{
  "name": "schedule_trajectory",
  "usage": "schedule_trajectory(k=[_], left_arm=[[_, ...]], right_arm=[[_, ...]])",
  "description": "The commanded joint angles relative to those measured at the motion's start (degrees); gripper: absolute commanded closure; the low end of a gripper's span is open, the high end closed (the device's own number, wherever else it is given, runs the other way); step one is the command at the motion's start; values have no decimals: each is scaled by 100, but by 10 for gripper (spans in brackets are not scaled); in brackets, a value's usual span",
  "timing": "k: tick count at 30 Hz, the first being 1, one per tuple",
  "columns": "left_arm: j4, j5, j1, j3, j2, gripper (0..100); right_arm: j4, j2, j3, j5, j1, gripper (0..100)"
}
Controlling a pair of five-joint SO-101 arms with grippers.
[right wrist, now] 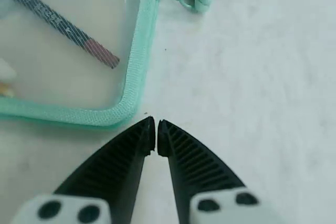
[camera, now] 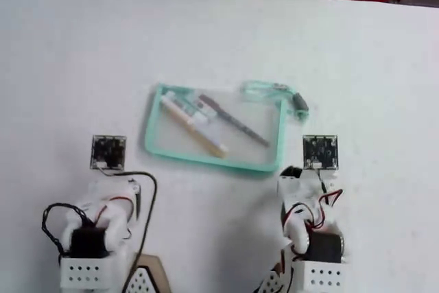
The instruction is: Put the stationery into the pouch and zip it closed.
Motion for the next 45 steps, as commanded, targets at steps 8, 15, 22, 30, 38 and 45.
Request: schedule_trajectory(k=[8, 15, 22, 30, 38, 45], left_arm=[[334, -70, 127, -18, -48, 975], [334, -79, 154, -18, -48, 975], [334, -79, 163, -18, -48, 975], [334, -70, 136, -18, -40, 974], [334, -70, 136, -18, -40, 975], [334, -70, 136, -18, -40, 975]], right_arm=[[1121, -40, 53, 114, 136, 977], [1112, -22, 53, 1415, 145, 978], [1121, -22, 53, 510, 171, 979], [1138, -31, 53, 580, 180, 979], [1130, -40, 53, 413, 189, 979], [1103, -40, 53, -158, 145, 979]])
